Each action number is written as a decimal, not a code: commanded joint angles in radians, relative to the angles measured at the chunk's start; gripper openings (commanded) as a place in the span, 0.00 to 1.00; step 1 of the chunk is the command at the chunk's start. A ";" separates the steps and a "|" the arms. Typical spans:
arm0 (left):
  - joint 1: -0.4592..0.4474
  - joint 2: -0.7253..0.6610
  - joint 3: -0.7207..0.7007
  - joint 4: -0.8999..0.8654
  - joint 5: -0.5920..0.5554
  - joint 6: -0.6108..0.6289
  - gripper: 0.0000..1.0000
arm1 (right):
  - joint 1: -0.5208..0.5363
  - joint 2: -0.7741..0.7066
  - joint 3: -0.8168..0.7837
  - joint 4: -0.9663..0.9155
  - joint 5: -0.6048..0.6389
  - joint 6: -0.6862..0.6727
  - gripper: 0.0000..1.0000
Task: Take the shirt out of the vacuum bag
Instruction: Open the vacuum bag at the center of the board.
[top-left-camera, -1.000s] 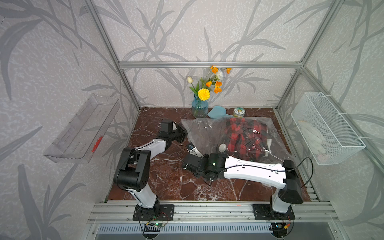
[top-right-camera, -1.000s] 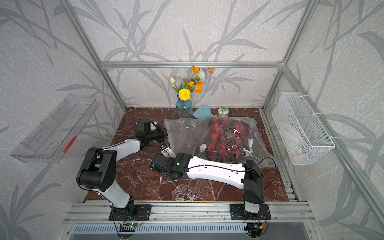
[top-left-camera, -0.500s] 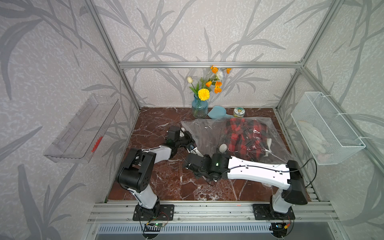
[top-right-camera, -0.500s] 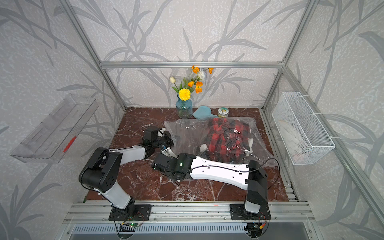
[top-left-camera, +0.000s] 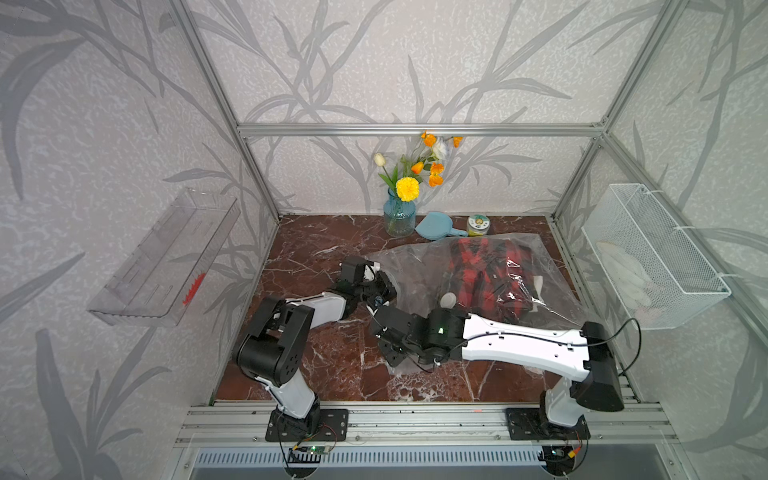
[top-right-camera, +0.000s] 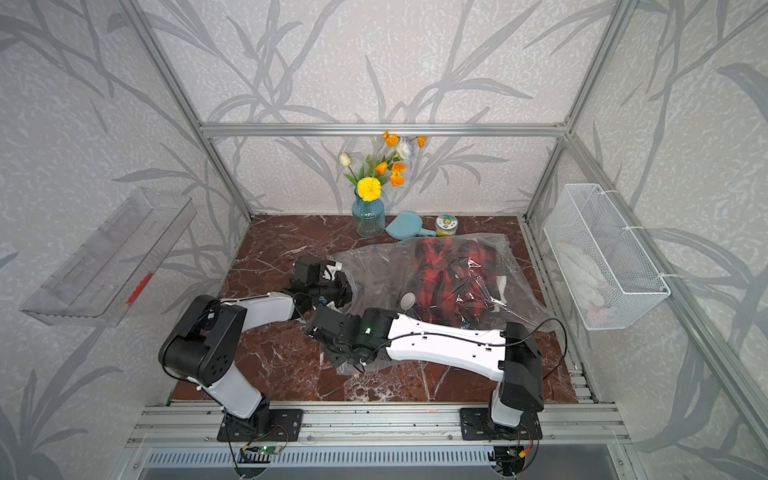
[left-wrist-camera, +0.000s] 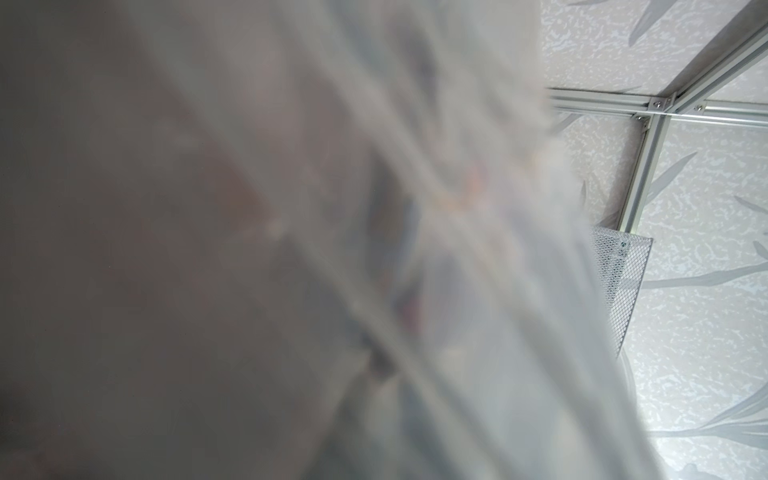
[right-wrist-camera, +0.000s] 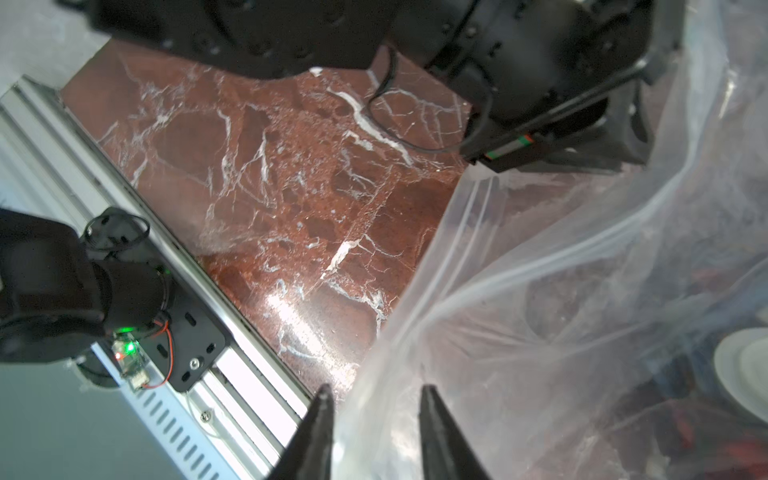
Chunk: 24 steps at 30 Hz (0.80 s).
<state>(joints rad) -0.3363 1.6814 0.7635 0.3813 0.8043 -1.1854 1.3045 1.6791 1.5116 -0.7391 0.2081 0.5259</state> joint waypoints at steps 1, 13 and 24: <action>-0.037 0.033 0.023 -0.011 0.056 0.046 0.19 | 0.002 -0.098 -0.047 0.057 -0.021 -0.003 0.69; -0.121 0.017 -0.011 0.064 0.055 0.027 0.29 | -0.436 -0.369 -0.171 -0.143 -0.037 0.013 0.94; -0.164 0.041 0.057 -0.128 0.009 0.132 0.40 | -0.926 -0.338 -0.255 -0.148 0.008 -0.085 0.93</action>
<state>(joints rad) -0.4717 1.7039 0.7700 0.2783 0.8120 -1.0843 0.4435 1.3224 1.2644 -0.8776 0.2016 0.4770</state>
